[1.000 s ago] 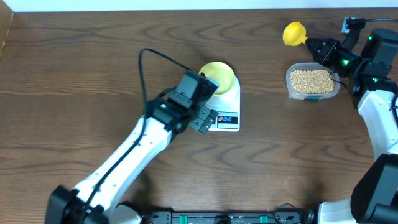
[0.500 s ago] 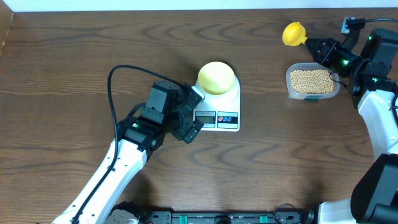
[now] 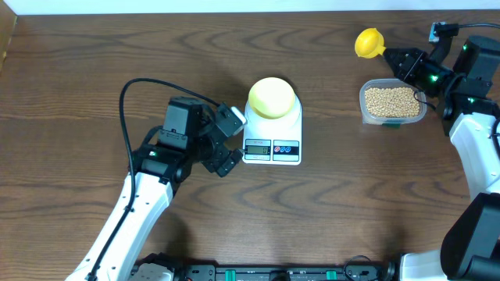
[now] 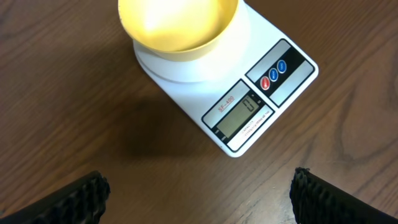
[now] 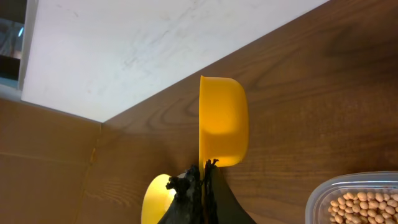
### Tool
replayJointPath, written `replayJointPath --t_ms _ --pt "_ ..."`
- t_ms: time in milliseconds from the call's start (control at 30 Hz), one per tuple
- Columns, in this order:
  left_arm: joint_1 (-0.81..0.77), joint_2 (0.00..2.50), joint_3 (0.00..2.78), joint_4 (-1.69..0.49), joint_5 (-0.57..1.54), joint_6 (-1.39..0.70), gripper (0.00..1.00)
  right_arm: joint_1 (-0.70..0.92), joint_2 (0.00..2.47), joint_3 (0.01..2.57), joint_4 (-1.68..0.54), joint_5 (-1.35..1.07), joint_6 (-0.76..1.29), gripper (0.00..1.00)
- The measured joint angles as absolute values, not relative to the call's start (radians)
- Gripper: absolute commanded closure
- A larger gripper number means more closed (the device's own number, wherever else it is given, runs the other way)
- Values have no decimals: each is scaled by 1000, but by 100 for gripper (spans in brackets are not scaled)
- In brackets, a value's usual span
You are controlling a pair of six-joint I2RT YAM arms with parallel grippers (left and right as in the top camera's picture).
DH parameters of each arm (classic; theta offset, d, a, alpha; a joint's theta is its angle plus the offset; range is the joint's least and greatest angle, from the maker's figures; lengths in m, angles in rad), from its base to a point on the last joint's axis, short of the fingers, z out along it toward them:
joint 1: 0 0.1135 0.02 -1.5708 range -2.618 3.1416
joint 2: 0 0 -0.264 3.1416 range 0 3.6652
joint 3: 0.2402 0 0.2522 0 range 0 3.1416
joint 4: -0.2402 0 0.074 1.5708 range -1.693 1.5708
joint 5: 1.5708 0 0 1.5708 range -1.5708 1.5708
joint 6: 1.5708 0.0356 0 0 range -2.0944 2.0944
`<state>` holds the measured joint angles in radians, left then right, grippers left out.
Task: Scoop item into bowl and weigh 50g on scale
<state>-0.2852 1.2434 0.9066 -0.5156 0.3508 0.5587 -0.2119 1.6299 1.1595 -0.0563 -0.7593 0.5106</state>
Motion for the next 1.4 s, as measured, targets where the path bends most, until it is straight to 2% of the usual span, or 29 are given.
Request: replayJointPath --t_ms 533,767,1033,1400 --pt "-247 1243 907 -478 399 583 5 -212 1630 1159 -56 -764 511 99" --pt "-118 1243 907 -479 501 648 5 -212 1630 1159 -56 -770 511 99" --pt "-69 1242 906 -667 606 796 5 -212 1630 1159 -56 -770 510 99" --pt "16 1242 876 -593 694 858 5 -212 1630 1159 -56 -771 511 99"
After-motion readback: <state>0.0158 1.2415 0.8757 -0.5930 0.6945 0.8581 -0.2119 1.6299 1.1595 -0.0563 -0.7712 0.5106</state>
